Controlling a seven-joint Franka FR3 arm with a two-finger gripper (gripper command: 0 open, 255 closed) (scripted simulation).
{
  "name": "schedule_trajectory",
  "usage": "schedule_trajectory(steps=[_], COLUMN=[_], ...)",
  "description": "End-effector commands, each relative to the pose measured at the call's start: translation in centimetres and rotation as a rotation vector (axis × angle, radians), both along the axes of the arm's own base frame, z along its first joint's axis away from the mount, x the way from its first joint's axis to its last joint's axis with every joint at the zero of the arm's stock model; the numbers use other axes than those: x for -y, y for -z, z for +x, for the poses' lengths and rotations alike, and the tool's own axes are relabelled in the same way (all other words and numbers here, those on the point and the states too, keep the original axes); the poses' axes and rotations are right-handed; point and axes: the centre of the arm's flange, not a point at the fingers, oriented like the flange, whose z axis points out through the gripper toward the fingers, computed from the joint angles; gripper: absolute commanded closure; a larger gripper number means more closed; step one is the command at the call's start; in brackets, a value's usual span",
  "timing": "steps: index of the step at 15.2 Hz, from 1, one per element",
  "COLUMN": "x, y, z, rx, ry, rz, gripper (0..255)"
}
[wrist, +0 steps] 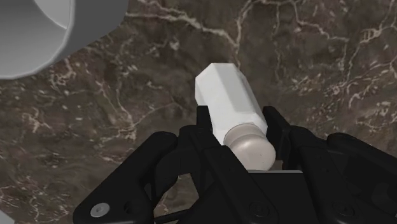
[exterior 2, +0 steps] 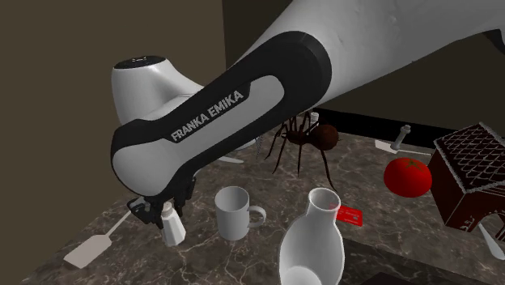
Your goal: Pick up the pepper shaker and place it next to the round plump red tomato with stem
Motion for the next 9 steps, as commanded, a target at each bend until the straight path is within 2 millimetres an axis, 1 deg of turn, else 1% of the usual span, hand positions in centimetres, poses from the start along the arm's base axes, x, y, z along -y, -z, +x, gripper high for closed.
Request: schedule_trajectory(steps=[1,8,9], x=[0.0,0.0,0.0], y=[0.03,0.04,-0.49], z=[-0.01,-0.01,-0.01], rx=[-0.001,-0.001,-0.001], ry=[0.0,0.0,0.0], rz=[0.0,0.0,0.0], gripper=[255,255,255])
